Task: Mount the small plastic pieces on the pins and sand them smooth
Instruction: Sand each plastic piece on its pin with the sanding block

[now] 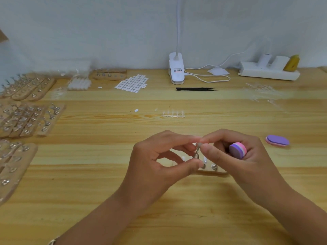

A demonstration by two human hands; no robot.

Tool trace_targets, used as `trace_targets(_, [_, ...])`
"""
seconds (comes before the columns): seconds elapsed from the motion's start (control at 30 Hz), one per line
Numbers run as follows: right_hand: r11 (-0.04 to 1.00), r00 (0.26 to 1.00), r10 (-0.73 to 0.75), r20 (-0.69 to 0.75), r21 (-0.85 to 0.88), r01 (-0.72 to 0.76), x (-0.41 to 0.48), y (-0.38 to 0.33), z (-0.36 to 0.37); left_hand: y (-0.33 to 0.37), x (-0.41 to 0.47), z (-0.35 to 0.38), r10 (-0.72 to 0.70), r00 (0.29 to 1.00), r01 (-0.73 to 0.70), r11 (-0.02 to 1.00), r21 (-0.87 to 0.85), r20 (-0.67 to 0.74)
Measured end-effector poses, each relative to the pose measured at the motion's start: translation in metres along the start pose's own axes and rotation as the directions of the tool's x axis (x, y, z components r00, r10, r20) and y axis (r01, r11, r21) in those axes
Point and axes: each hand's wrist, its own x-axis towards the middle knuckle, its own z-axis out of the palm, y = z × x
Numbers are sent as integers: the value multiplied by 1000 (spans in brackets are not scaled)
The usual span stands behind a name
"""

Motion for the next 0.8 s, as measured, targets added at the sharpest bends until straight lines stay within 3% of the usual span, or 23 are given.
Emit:
trace_targets(0.2, [999, 999, 18, 35, 45, -20, -1, 2, -3, 0, 0, -1, 19, 1000, -18, 999, -30, 21])
trace_targets(0.47, [991, 997, -48, 57, -122, 54, -1, 6, -9, -1, 0, -1, -14, 999, 14, 1000, -19, 33])
trace_targets(0.5, [991, 999, -15, 42, -133, 20, 3, 8, -10, -1, -1, -1, -29, 999, 30, 999, -16, 33])
trace_targets(0.6, [958, 964, 265, -20, -104, -265, 15, 20, -15, -3, -2, 0, -91, 995, 91, 996, -20, 35])
trace_targets(0.63, [953, 960, 279, 6, -125, -276, 18, 22, -15, -3, -2, 1, -111, 993, 112, 993, -25, 33])
trace_targets(0.73, [962, 972, 236, -14, -137, -236, 21, 23, -15, -5, -1, 1, -162, 987, 163, 986, -35, 18])
trace_targets(0.8, [975, 991, 121, 61, -192, -107, 8, 22, -20, -5, 0, 1, -188, 982, 188, 981, -41, 7])
